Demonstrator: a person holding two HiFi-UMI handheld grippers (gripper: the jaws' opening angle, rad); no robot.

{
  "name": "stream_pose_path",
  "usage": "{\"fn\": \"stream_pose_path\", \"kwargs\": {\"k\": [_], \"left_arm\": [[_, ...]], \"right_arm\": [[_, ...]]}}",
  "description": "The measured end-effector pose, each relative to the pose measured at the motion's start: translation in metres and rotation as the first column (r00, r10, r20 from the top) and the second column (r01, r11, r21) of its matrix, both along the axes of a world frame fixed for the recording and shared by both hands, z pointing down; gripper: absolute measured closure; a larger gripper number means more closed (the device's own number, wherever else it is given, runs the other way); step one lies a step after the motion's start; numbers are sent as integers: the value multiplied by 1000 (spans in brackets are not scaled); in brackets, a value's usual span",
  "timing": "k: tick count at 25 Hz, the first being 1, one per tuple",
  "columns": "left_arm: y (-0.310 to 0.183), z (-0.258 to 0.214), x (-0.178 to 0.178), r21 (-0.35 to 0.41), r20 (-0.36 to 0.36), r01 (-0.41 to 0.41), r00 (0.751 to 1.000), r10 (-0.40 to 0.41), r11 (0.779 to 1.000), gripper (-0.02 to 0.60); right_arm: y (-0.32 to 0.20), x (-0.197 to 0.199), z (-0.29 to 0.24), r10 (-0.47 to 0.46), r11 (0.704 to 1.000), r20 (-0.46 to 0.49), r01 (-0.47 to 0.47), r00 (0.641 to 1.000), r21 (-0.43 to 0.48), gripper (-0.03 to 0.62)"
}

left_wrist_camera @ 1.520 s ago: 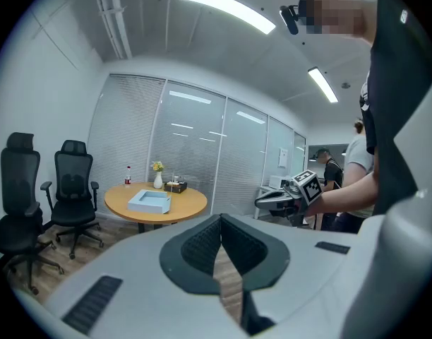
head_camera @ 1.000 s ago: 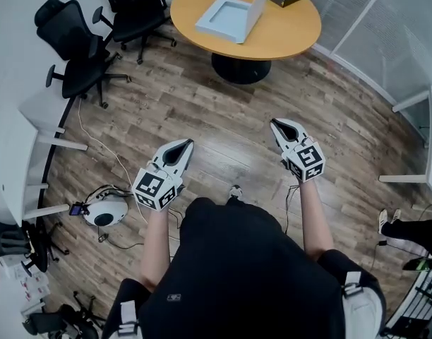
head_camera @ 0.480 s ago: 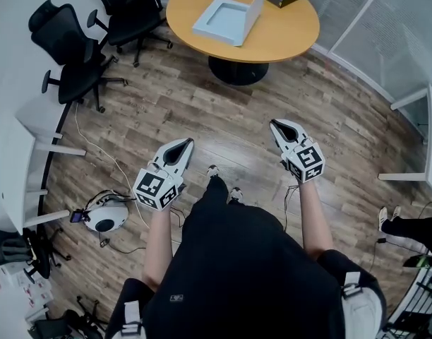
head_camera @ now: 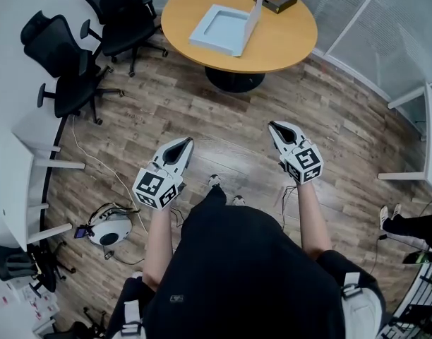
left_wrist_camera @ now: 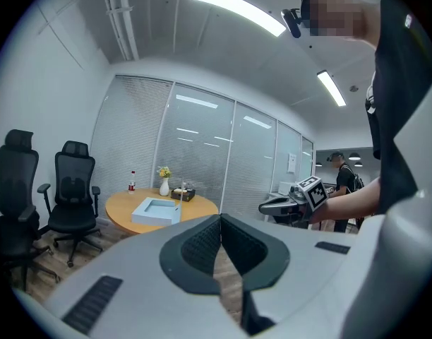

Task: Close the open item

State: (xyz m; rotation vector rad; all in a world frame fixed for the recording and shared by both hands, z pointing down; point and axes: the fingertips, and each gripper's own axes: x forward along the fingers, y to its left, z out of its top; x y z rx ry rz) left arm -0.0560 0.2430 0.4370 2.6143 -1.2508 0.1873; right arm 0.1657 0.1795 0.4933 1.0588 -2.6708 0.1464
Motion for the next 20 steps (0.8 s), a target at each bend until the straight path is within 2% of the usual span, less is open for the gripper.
{"fn": "stream_pose_path", "kwargs": {"k": [8, 20], "left_arm": [[-41, 8, -26, -12, -27, -23, 999, 22, 1000, 575], [-93, 16, -55, -15, -33, -115, 993, 115, 993, 575]], "right_arm": [[-27, -15, 5, 38, 999, -24, -38, 999, -6, 583], [-64, -42, 8, 124, 992, -36, -124, 992, -1, 583]]}}
